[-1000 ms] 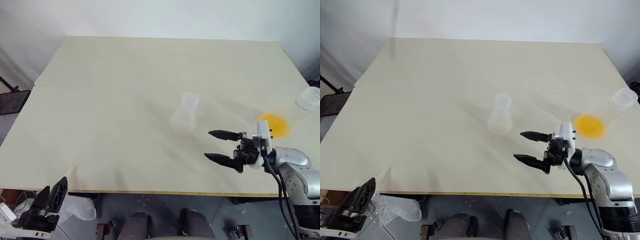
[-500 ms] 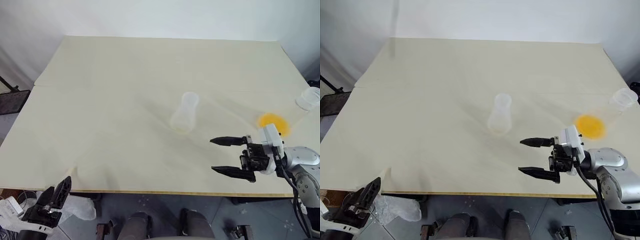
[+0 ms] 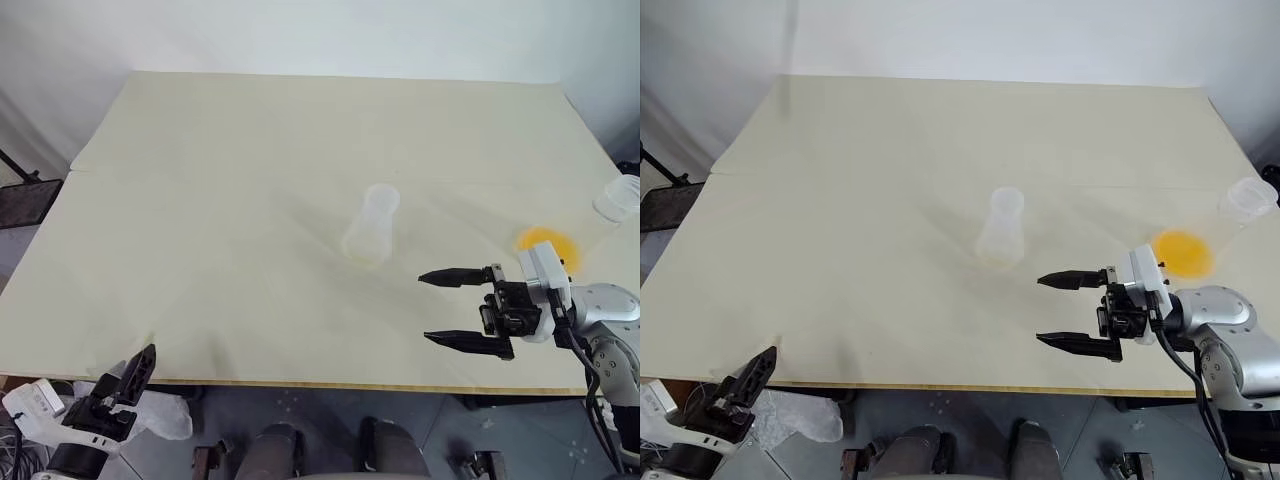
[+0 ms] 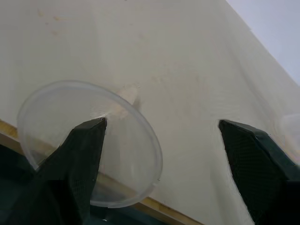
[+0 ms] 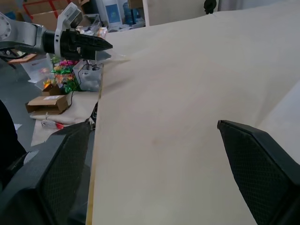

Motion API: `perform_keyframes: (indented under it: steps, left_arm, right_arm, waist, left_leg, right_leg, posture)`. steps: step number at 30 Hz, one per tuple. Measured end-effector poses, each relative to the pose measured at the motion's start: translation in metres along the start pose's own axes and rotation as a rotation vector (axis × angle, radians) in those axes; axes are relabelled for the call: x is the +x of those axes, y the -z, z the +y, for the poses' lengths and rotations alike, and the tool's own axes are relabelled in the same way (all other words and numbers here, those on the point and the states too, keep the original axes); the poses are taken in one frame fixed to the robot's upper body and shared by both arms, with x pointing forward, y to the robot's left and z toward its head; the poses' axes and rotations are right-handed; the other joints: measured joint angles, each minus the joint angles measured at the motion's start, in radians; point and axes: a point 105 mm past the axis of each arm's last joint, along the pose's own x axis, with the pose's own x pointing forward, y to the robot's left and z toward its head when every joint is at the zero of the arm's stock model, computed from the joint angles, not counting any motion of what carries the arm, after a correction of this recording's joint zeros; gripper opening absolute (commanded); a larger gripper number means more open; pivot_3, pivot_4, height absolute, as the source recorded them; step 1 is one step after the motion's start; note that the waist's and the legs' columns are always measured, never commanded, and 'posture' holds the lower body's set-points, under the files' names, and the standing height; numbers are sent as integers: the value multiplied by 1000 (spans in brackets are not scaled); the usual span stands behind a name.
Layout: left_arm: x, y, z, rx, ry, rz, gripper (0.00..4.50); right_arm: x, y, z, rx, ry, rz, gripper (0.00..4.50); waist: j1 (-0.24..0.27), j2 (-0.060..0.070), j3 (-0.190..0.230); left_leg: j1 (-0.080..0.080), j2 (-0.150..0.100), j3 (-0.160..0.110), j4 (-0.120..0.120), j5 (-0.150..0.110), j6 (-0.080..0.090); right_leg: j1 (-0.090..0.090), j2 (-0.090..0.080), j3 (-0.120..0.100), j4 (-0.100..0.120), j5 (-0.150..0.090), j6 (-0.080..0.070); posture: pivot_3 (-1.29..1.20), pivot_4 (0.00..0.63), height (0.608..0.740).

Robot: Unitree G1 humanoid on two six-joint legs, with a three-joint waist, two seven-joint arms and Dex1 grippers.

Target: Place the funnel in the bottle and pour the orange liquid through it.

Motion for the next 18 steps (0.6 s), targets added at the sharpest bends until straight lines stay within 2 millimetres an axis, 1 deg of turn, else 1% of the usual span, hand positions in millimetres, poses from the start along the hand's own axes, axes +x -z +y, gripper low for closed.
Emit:
perform_keyframes:
  steps: [6, 10, 11, 18]
  left_arm:
    - [3, -2, 0, -1, 3, -1, 1387]
    - [3, -8, 1, 15, 4, -5, 145]
    - [2, -11, 2, 22, 2, -13, 27]
    - [9, -17, 1, 31, 28, -17, 27]
  right_arm:
    - [-2, 2, -3, 8, 19, 7, 4500]
    - [-2, 3, -4, 11, 26, 9, 4500]
    - [-3, 3, -5, 11, 28, 9, 4500]
    - [-3, 3, -7, 7, 41, 10, 4500]
  waist:
    - [-1, 0, 0]
    - [-1, 0, 0]
    - [-1, 0, 0]
    - [-1, 1, 0]
  left_leg:
    - [0, 0, 0, 0, 0, 0]
    - [0, 0, 0, 0, 0, 0]
    - [0, 0, 0, 0, 0, 0]
    - [1, 0, 0, 0, 0, 0]
  right_leg:
    - [0, 0, 0, 1, 0, 0]
    - [0, 0, 0, 1, 0, 0]
    - [0, 0, 0, 1, 0, 0]
    - [0, 0, 0, 2, 0, 0]
  posture:
    - [0, 150, 740]
    - [0, 150, 740]
    - [0, 150, 740]
    - [0, 150, 740]
